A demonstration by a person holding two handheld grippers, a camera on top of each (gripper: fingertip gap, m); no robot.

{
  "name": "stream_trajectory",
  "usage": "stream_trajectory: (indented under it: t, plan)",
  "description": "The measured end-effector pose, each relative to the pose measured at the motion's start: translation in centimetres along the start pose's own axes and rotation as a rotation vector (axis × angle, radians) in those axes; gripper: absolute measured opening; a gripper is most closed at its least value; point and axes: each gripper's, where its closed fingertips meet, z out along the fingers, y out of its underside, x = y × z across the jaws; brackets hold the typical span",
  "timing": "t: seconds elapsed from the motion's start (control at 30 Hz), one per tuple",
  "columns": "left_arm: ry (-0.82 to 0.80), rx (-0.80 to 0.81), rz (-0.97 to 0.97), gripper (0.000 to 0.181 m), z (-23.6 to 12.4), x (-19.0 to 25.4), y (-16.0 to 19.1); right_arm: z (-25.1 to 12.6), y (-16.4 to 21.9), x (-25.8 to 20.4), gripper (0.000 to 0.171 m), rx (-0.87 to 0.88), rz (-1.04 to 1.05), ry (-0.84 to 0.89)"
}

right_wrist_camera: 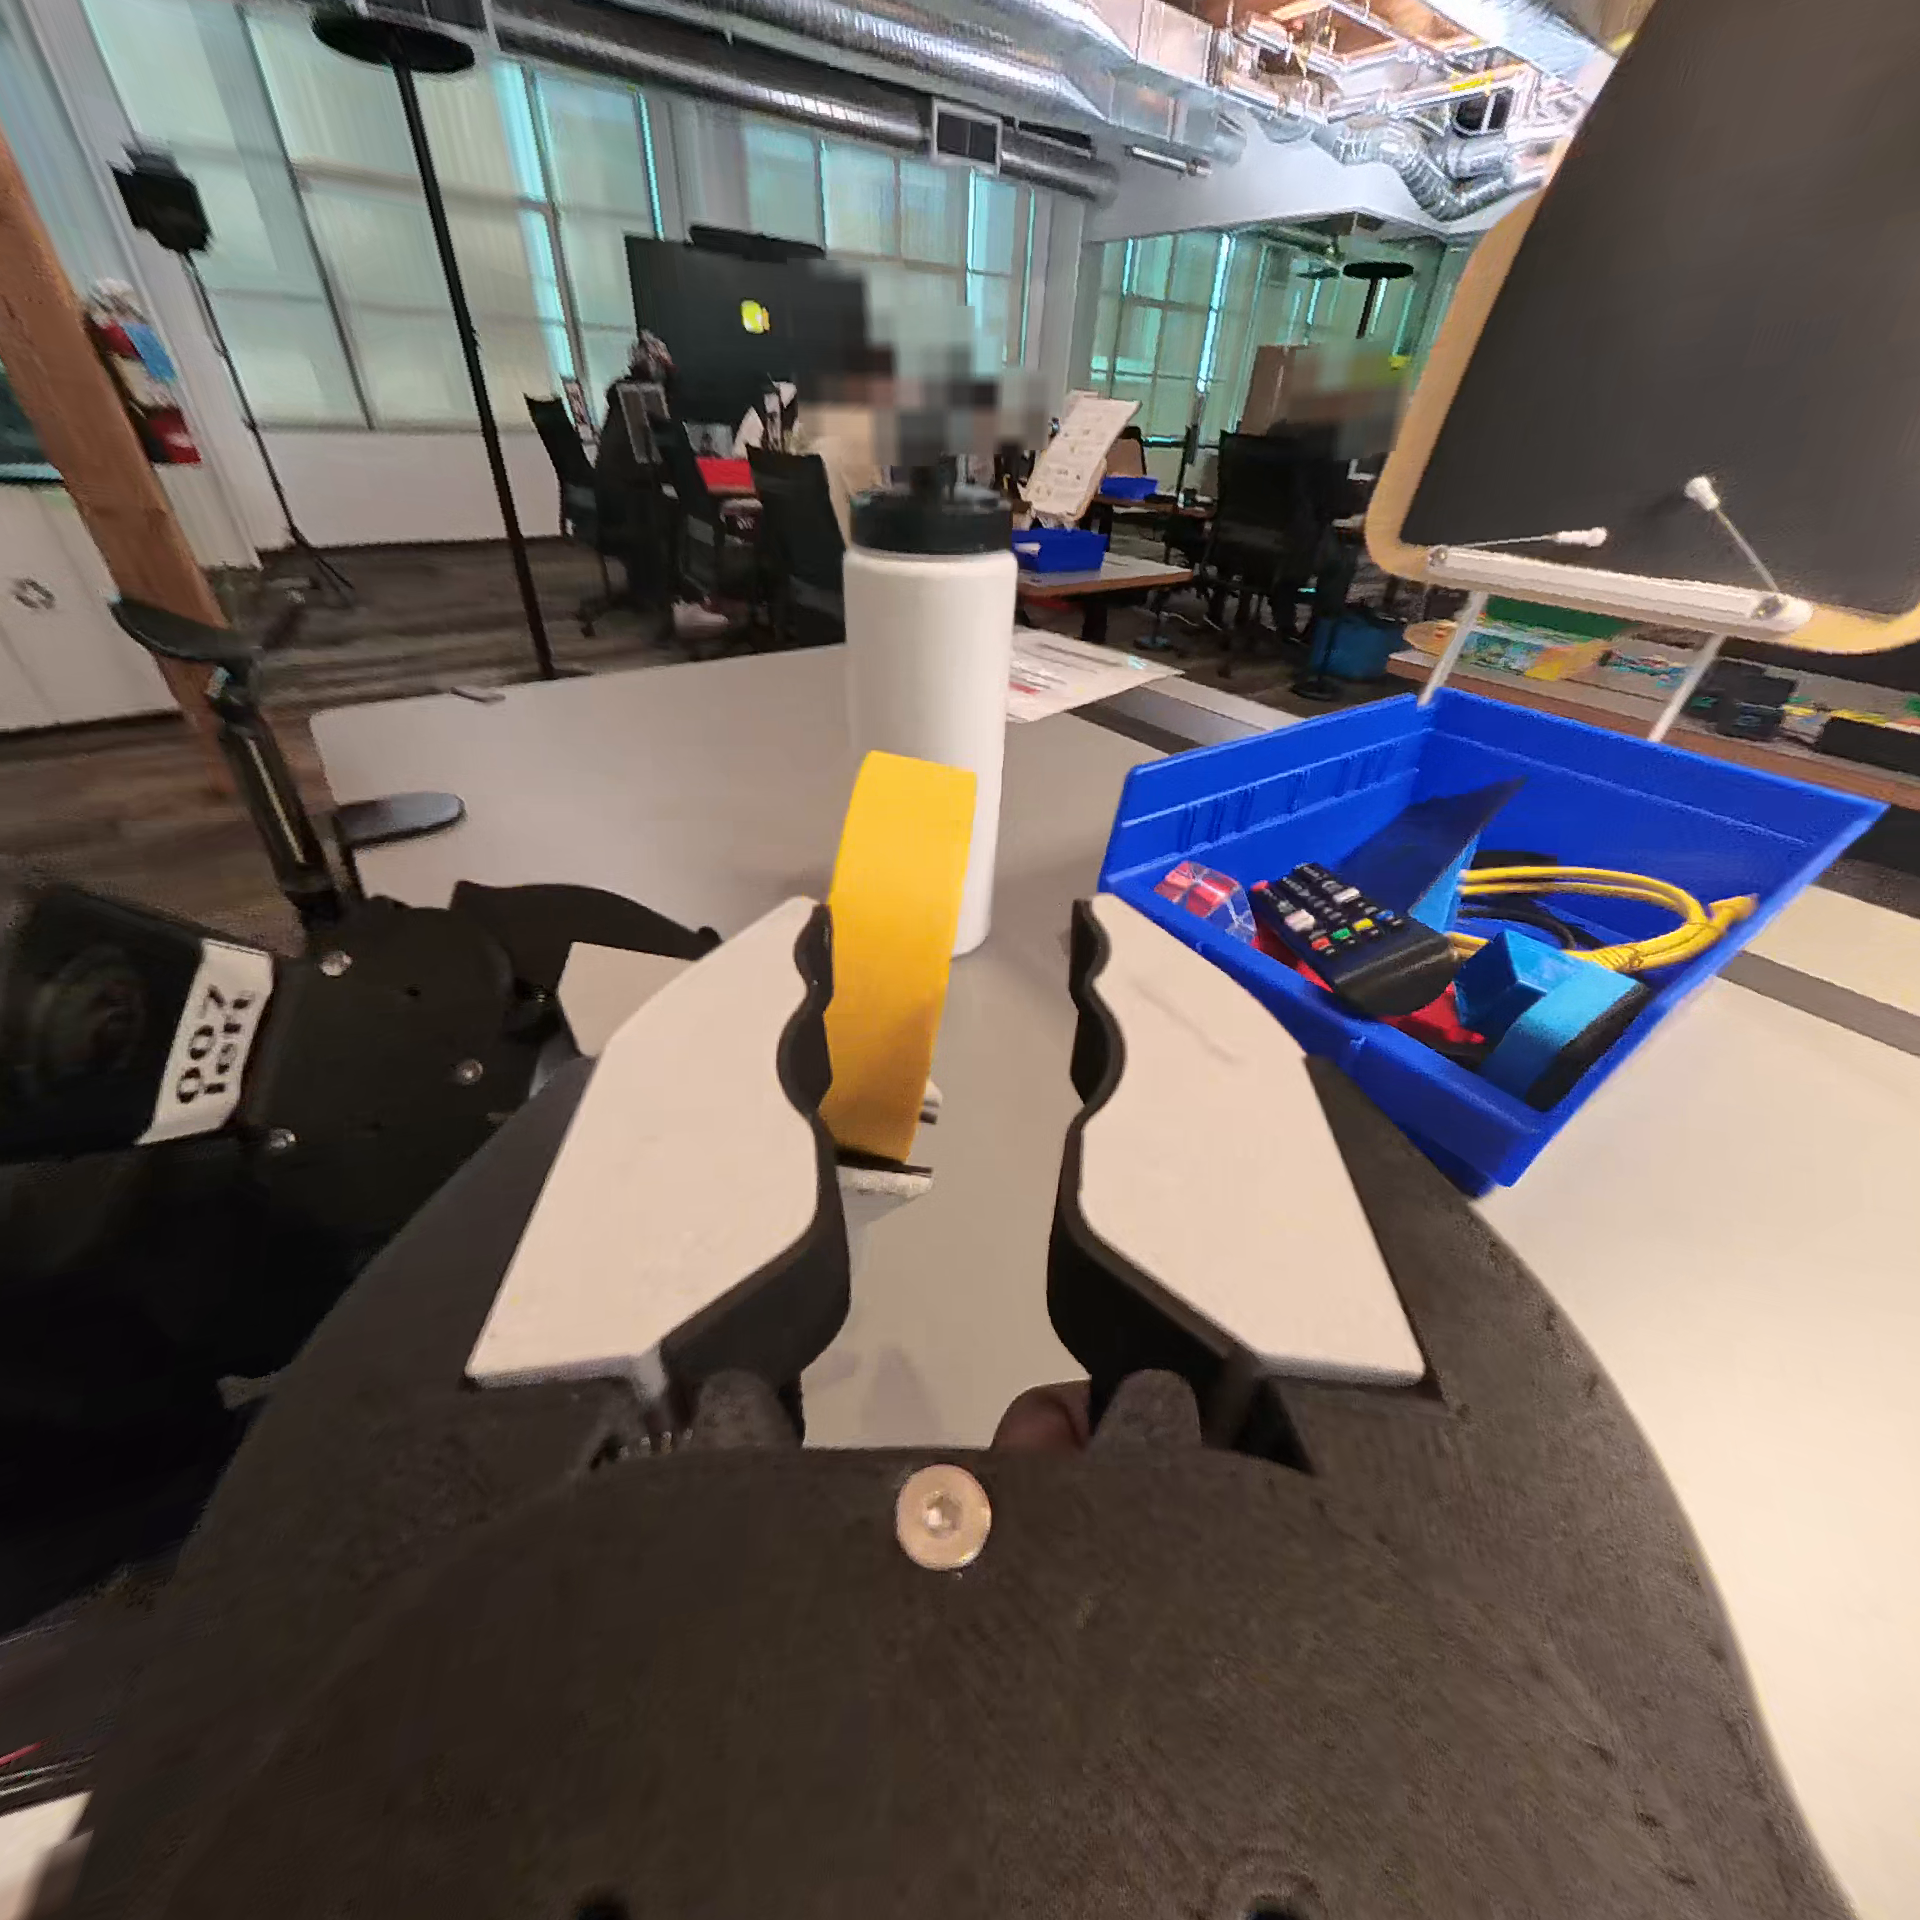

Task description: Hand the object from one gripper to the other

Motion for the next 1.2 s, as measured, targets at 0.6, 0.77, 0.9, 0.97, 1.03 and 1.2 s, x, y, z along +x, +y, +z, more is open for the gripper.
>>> stream_trajectory:
  t: [0.6, 0.77, 0.9, 0.97, 1.03, 1.2]
  plan:
    - [0.117, -0.039, 0.001, 0.017, 0.9, 1.8, 1.9, 3.2, 4.9, 0.1, 0.032, -0.138, -0.093, 0.092]
    - [0.124, -0.012, -0.045, 0.029, 0.8, 1.3, 1.7, 3.0, 4.9, 1.0, 0.031, -0.139, -0.101, 0.122]
    - [0.130, 0.017, -0.083, 0.032, 0.5, 0.8, 1.5, 2.9, 4.7, 1.3, 0.030, -0.133, -0.099, 0.129]
    - [0.136, 0.033, -0.097, 0.033, 0.3, 0.6, 1.4, 2.8, 4.6, 1.4, 0.030, -0.131, -0.102, 0.132]
    - [0.142, 0.056, -0.118, 0.035, 0.1, 0.4, 1.2, 2.8, 4.5, 1.5, 0.030, -0.130, -0.107, 0.138]
    - [0.111, 0.139, -0.267, 0.031, -0.7, -1.9, 0.6, 2.5, 4.6, 2.4, 0.029, -0.134, -0.123, 0.162]
